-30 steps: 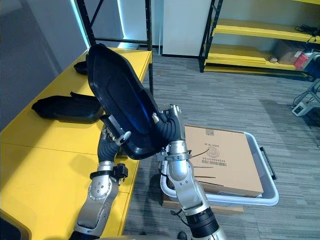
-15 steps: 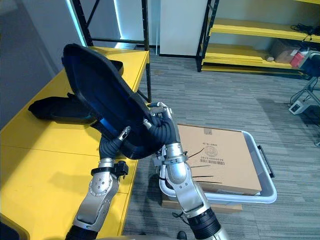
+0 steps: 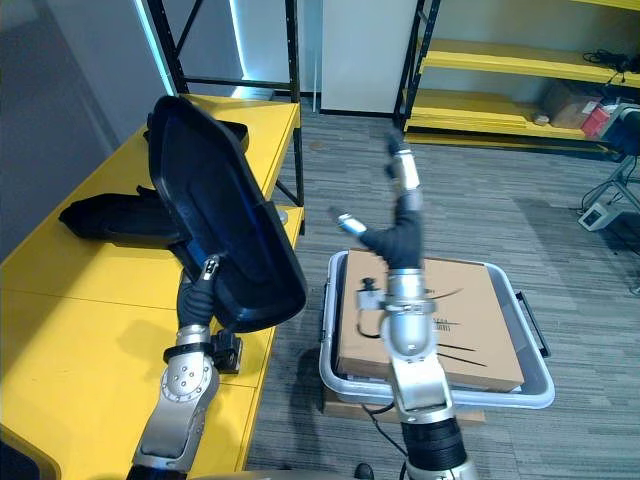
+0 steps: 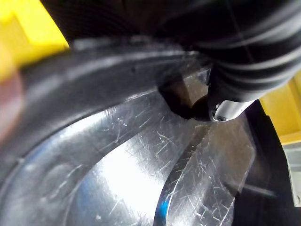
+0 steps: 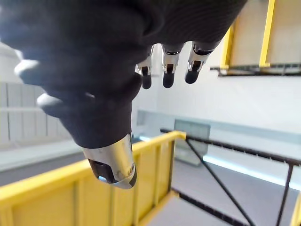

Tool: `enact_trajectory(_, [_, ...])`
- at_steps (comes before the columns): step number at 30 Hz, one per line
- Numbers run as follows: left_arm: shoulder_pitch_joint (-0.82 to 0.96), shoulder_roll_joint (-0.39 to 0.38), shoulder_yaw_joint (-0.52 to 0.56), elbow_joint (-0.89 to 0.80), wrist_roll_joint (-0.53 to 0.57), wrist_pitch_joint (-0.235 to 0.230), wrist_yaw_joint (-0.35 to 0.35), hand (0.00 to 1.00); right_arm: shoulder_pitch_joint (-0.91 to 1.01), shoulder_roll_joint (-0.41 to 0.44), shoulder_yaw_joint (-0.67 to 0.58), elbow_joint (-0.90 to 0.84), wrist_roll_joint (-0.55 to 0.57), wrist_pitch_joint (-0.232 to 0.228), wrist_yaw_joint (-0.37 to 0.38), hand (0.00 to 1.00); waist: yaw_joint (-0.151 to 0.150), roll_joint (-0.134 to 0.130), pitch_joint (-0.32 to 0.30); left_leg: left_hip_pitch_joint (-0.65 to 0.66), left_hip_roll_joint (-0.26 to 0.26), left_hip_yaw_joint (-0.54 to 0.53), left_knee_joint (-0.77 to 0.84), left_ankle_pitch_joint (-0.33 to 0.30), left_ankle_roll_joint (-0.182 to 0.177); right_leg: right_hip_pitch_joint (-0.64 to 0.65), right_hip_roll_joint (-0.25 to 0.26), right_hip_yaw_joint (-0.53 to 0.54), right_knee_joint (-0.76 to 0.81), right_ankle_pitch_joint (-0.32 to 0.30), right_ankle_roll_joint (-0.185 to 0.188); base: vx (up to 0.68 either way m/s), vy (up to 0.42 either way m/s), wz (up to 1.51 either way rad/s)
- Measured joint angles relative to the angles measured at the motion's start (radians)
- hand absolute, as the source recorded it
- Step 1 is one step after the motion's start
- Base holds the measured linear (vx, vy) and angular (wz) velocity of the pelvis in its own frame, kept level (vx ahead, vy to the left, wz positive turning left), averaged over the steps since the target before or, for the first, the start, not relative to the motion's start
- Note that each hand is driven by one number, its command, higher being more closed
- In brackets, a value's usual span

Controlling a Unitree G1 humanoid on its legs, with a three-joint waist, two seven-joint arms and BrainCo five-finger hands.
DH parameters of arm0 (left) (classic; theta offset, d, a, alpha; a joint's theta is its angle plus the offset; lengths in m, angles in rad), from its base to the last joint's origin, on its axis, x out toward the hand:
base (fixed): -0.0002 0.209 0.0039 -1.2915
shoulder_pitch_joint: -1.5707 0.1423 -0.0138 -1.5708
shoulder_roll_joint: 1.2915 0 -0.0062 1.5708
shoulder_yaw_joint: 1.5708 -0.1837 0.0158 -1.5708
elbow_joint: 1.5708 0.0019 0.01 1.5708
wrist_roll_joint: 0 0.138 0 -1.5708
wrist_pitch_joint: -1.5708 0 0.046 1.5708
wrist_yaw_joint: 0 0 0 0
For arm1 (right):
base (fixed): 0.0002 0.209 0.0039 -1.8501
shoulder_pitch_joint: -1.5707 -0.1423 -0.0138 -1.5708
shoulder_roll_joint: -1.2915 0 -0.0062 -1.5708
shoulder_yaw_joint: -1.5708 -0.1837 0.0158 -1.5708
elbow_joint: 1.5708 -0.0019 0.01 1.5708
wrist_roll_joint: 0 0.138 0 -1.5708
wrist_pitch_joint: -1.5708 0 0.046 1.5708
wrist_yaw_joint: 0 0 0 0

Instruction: Walk over and take plastic housings, then place them on the shelf

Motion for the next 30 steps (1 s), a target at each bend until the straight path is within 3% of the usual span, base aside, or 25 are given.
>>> enact_trajectory(4, [0.045,-0.007,0.041,-0.045,-0.001,-0.010,0.000,1.00,0.084,0.025,-0.186,0.131,0.134,-0.008,-0.048,0.00,-0.003,0.002,0.001,0.003,0.000,-0.001,0.000,-0.002,-0.003,0.003,-0.001,-0.003,0.000,0.000,0.000,0.00,0.000,0.00])
enact_trajectory(8, [0.081,-0.014,0.040,-0.060,-0.001,-0.030,-0.002,1.00,0.165,0.027,-0.256,0.312,0.173,0.001,-0.067,0.00,-0.005,0.007,0.004,0.003,-0.001,-0.001,0.000,-0.004,-0.006,-0.002,-0.002,-0.005,-0.001,-0.002,0.000,0.00,0.000,0.00])
enact_trajectory(12, [0.131,-0.023,0.039,-0.116,-0.002,-0.038,-0.017,1.00,0.236,0.046,-0.289,0.565,0.188,0.047,-0.056,0.00,-0.020,0.016,0.011,-0.002,0.001,-0.001,0.000,-0.004,-0.006,0.000,-0.001,-0.005,-0.003,-0.001,0.001,0.00,0.000,0.00])
enact_trajectory(14, [0.154,-0.026,0.037,-0.149,-0.003,-0.046,-0.033,1.00,0.269,0.062,-0.289,0.706,0.213,0.076,-0.030,0.00,-0.024,0.020,0.012,-0.001,0.003,0.000,0.000,-0.004,-0.006,0.003,0.000,-0.006,-0.006,-0.001,0.001,0.00,0.000,0.00])
enact_trajectory(22, [0.163,-0.039,0.024,-0.163,-0.021,-0.052,-0.071,1.00,0.328,0.089,-0.196,0.967,0.219,0.127,0.088,0.00,-0.008,0.023,0.017,0.015,0.012,-0.007,-0.001,-0.021,-0.009,0.035,0.000,-0.018,-0.016,-0.003,0.001,-0.01,-0.005,0.03])
enact_trajectory(30, [0.170,-0.044,0.016,-0.164,-0.022,-0.052,-0.092,1.00,0.327,0.086,-0.109,1.076,0.153,0.162,0.125,0.00,0.006,0.016,0.022,0.019,0.008,-0.120,0.009,-0.018,-0.014,0.097,-0.008,-0.141,-0.012,-0.036,0.007,0.02,-0.032,0.43])
